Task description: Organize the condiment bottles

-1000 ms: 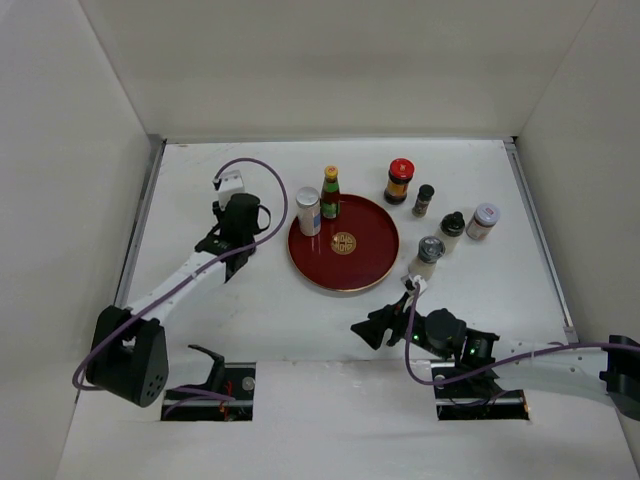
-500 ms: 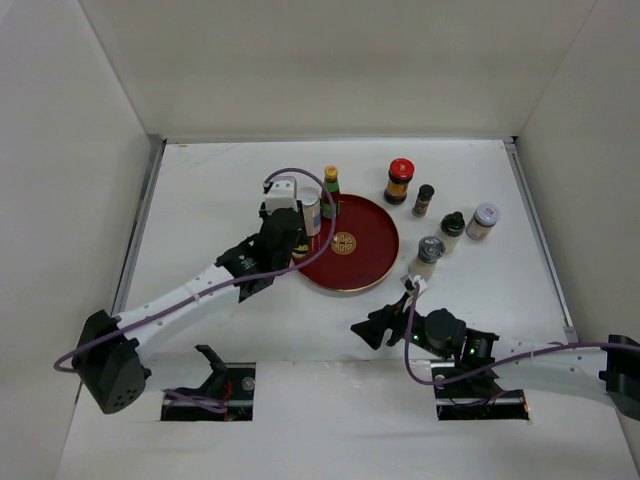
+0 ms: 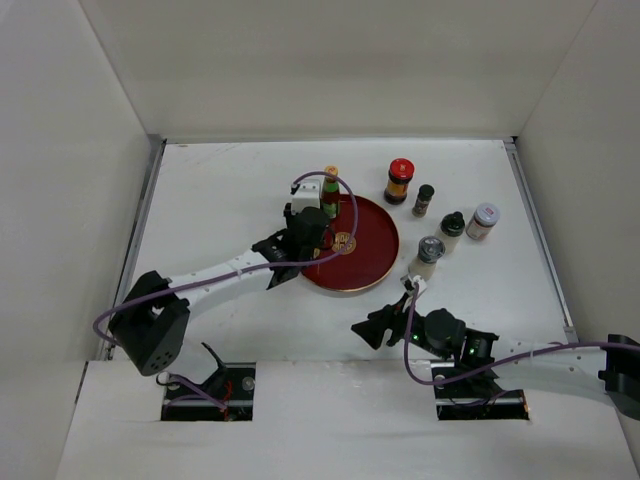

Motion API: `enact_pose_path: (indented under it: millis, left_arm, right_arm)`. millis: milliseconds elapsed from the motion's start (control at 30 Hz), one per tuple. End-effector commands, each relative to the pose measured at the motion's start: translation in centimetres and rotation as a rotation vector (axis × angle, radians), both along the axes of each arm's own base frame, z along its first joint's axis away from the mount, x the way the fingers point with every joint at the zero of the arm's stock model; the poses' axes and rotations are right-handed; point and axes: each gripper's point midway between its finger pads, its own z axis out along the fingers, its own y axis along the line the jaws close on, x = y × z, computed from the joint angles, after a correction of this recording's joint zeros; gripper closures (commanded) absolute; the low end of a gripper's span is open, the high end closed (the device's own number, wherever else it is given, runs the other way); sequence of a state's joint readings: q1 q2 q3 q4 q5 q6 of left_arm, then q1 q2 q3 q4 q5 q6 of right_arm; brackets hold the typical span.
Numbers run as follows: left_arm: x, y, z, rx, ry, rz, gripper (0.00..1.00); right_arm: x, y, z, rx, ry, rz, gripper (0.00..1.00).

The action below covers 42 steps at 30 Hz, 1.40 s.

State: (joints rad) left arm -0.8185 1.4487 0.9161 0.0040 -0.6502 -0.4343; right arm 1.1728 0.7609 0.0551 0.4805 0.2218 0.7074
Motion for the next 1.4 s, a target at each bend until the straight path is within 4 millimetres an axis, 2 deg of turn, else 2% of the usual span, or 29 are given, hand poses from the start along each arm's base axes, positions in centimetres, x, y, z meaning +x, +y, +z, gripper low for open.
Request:
enact_pose_path:
  millis: [0,67,167,200,267,367,433,500,600,633,700,733,767,833,900,933,1000,1033,1100,1200,1267,1367]
  left_arm:
    - [1.5,-0.7,3.5,-0.096,-0.107,0.032,0.77]
    - [1.4,-0.6,3.2,-0.090,-0.101,0.031,0.73]
    - [1.4,-0.5,2.6,-0.080,-0.092,0.031,0.65]
    - [1.3,-0.5,2.5,-0.079,-0.091,0.031,0.61]
    - [1.3,-0.4,2.4,-0.080,-0.092,0.031,0.51]
    - [1.0,-0.1,2.8,-0.092,-0.105,0.031,0.35]
    - [0.8,0.2,3.7,-0.105,-0.121,0.031,0.22]
    - [0.5,0.8,4.8,-0.124,-0.143,0.036,0.00]
    - [0.0,2.6,7.7,-0.175,-0.207,0.066,0.00]
    - [-0.1,3.3,8.3,-0.182,-0.224,0.086,0.00]
    - [-0.3,6.1,9.9,-0.194,-0.272,0.173,0.00]
    - [-0.3,7.6,10.6,-0.201,-0.291,0.217,0.00]
    - [-0.4,9.2,11.5,-0.221,-0.316,0.260,0.00]
    - [-0.7,10.7,12.5,-0.254,-0.348,0.293,0.00]
    - [-0.8,11.8,12.9,-0.279,-0.364,0.330,0.00]
    - [-0.8,12.3,12.9,-0.300,-0.371,0.346,0.00]
    - [-0.8,12.2,12.7,-0.338,-0.375,0.341,0.00]
    - [-0.7,12.1,12.5,-0.347,-0.378,0.332,0.00]
    - [-0.3,11.9,12.0,-0.369,-0.376,0.300,0.00]
    - [0.2,12.2,10.9,-0.399,-0.368,0.278,0.00]
    - [0.8,13.3,9.7,-0.381,-0.364,0.318,0.00]
    - [1.4,14.9,7.7,-0.371,-0.358,0.373,0.00]
  right_arm:
    - [0.4,0.7,2.2,0.064,-0.027,-0.013,0.23]
    - [0.5,0.6,2.1,0.058,-0.023,-0.023,0.33]
    - [0.6,0.7,2.0,0.041,-0.015,-0.025,0.58]
    - [0.7,0.7,2.0,0.033,-0.013,-0.028,0.67]
    - [0.8,0.8,1.9,0.007,-0.009,-0.033,0.79]
    - [1.1,0.9,1.4,-0.057,0.008,-0.048,0.87]
    - [1.1,1.5,2.3,-0.085,0.001,-0.043,0.88]
    - [1.3,2.1,4.1,-0.088,-0.034,-0.048,0.88]
    - [2.1,2.7,7.9,-0.089,-0.102,-0.070,0.86]
    - [2.7,2.8,9.3,-0.096,-0.128,-0.083,0.82]
    - [4.8,2.6,12.5,-0.108,-0.209,-0.138,0.73]
    - [5.8,2.6,13.9,-0.115,-0.245,-0.163,0.73]
    - [6.6,2.7,15.2,-0.123,-0.272,-0.179,0.78]
    - [8.9,2.2,17.4,-0.131,-0.290,-0.243,0.98]
    - [11.0,1.4,18.8,-0.142,-0.272,-0.312,1.00]
    - [12.3,0.9,19.5,-0.140,-0.261,-0.359,0.98]
    - [15.0,-0.3,20.2,-0.156,-0.251,-0.445,0.82]
    - [16.5,-1.2,20.3,-0.174,-0.245,-0.493,0.76]
    - [19.7,-3.1,20.1,-0.225,-0.233,-0.574,0.58]
    - [24.7,-6.7,19.4,-0.350,-0.225,-0.684,0.27]
    - [27.7,-9.0,18.6,-0.443,-0.209,-0.734,0.12]
    - [31.6,-11.5,16.7,-0.558,-0.148,-0.784,0.00]
